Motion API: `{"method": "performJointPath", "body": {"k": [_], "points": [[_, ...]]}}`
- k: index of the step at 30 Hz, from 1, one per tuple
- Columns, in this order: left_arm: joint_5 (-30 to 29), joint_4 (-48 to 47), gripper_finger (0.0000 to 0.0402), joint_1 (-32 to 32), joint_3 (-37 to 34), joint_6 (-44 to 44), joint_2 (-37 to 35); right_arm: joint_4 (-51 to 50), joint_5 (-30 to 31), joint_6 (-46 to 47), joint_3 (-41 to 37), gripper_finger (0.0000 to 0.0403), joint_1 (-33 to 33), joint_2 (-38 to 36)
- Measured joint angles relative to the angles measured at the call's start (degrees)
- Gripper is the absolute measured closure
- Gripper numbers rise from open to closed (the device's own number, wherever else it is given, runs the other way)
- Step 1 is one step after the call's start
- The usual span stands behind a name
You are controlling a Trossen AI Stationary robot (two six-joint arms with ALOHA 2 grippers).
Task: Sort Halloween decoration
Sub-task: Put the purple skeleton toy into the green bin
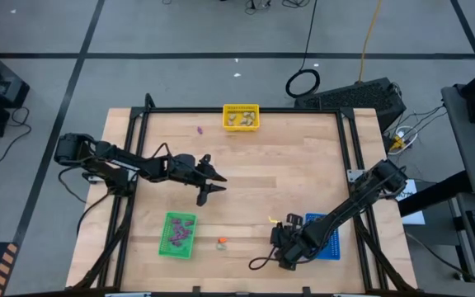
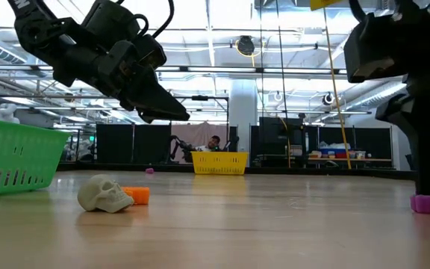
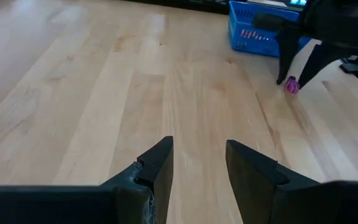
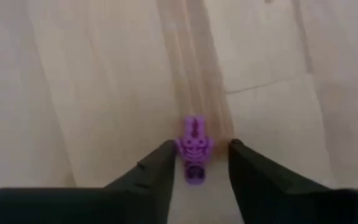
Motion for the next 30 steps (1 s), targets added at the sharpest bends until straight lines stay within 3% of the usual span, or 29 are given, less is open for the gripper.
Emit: {"method": "performJointPath", "body": {"k": [7,11,15,19,30], "points": [[-0.25,-2.59,0.0257,1.43,-0.07,0.02,-4.31,1.76,-1.22,-3.56,0.06,0.0386,-0.26,1.03],[-1.04,-5.91,0.0257,2.01,-0.24,0.08,-8.48,3.15,-0.81,-6.76,-0.22,0.0385,-0.96,-0.84],[-2.98,-5.69,0.0257,1.99,-3.44,0.05,-12.49,8.00,3.18,-12.16,-0.27,0.0395,-3.17,-2.79],[-6.24,-5.67,0.0257,1.99,-7.47,-0.07,-17.70,13.34,2.60,-18.62,-0.05,0.0402,-6.05,-2.64],[-19.20,-5.73,0.0257,2.03,-15.93,0.11,-32.19,27.51,1.17,-38.65,5.83,0.0402,-15.29,-2.18]]}}
